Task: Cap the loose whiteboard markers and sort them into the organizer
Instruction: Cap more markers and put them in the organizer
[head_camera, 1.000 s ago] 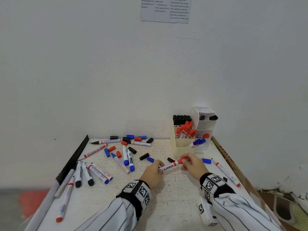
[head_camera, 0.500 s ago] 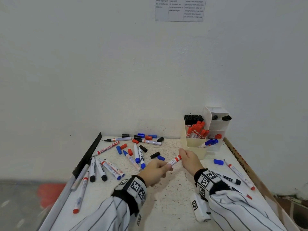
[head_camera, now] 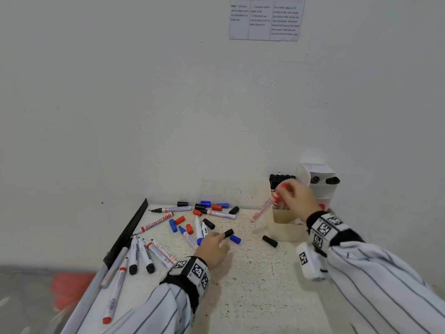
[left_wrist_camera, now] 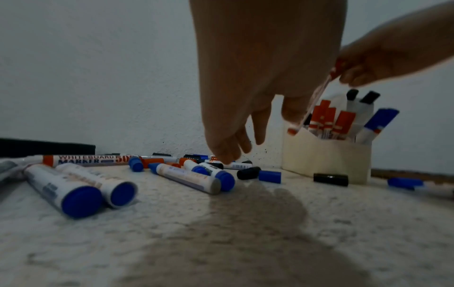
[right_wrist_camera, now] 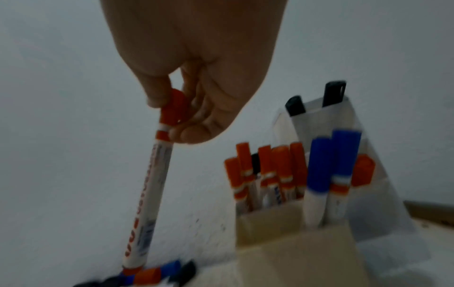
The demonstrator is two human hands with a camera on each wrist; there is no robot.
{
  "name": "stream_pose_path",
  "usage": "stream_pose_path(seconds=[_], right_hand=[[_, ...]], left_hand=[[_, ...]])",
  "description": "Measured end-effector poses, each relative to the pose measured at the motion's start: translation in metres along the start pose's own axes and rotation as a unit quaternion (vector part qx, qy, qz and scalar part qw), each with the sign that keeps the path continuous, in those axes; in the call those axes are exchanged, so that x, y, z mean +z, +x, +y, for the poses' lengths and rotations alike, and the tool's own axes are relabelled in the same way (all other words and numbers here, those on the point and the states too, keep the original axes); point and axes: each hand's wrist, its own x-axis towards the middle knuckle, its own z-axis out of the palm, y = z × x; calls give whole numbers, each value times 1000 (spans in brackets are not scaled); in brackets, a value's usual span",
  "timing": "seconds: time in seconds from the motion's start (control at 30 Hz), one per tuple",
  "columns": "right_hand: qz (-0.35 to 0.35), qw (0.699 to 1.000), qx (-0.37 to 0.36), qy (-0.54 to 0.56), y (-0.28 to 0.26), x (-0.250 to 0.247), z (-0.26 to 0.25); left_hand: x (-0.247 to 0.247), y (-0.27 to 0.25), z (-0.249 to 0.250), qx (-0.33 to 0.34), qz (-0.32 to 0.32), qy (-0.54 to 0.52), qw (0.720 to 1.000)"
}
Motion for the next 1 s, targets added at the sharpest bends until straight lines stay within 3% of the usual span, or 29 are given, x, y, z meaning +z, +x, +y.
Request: stream_pose_path(seconds=[0.1, 0.2, 0.27, 0.33, 0.43, 0.63, 0.83, 1.0], right_hand=[[87, 993, -10, -82, 21, -27, 2], [138, 985, -28, -103, 34, -37, 9], [144, 984, -22, -106, 40, -36, 15], [104, 988, -9, -117, 43, -29, 18], [47, 983, -19, -177, 45, -14, 22], [95, 989, -17, -116, 49, 6, 25], [63, 982, -7, -176, 54, 9, 14], [163, 978, -60, -118, 59, 0, 10]], left_hand=[[0, 6, -7, -44, -17, 166, 985], [1, 9, -12, -74, -12, 188, 979], [1, 9, -12, -79, 15, 192, 978], [1, 10, -12, -75, 38, 208, 975], [-2, 11, -15, -93, 24, 170, 981], [2, 10, -22, -113, 23, 69, 991], [5, 6, -21, -110, 16, 80, 991], [4, 10, -22, -131, 34, 28, 990]])
